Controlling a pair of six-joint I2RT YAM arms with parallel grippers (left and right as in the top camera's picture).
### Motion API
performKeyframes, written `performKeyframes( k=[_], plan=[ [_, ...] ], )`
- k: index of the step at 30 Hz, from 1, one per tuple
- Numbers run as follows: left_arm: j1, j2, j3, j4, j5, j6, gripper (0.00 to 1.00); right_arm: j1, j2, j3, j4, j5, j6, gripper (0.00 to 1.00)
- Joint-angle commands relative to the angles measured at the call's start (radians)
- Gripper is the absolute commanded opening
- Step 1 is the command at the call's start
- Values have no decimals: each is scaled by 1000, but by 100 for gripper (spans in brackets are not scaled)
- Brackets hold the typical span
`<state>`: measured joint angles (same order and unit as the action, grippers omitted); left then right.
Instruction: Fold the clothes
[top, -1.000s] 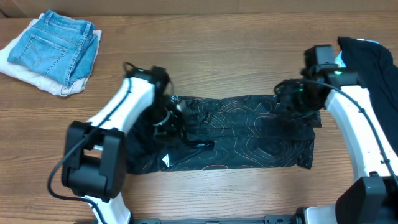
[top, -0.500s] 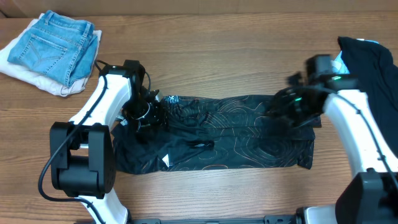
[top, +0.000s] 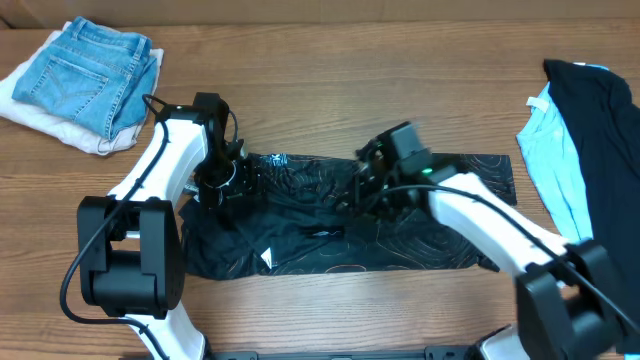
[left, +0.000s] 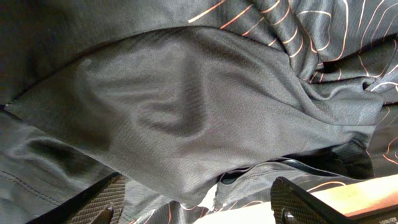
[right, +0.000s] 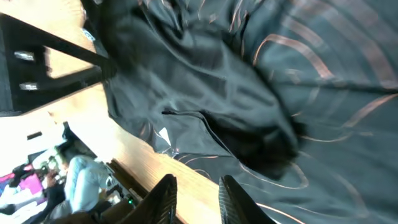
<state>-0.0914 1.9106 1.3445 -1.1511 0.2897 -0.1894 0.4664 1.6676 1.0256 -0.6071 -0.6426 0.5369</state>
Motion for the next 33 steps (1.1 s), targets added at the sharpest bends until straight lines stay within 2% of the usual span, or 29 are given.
performKeyframes(
  k=[1, 4, 20, 21, 22, 27, 29, 33],
  plan=[
    [4, -18, 12, 3, -13, -16, 78, 17, 84, -6, 26, -11, 86, 25],
    [4, -18, 12, 4, -18, -13, 79, 16, 142, -6, 50, -38, 93, 25],
    [4, -18, 12, 3, -35, -14, 80, 17, 185, -6, 29, 1, 93, 29],
    [4, -18, 12, 3, -34, -17, 91, 17, 193, -6, 23, 0, 93, 30],
    [4, -18, 12, 3, -34, -17, 93, 17, 203, -6, 13, 1, 93, 30],
    [4, -18, 12, 3, -35, -16, 95, 17, 218, -6, -68, 14, 93, 25],
    [4, -18, 12, 3, -35, -17, 95, 17, 218, -5, -114, 51, 93, 21],
    [4, -18, 12, 3, -35, -16, 96, 0, 218, -3, -212, 160, 97, 19]
  ],
)
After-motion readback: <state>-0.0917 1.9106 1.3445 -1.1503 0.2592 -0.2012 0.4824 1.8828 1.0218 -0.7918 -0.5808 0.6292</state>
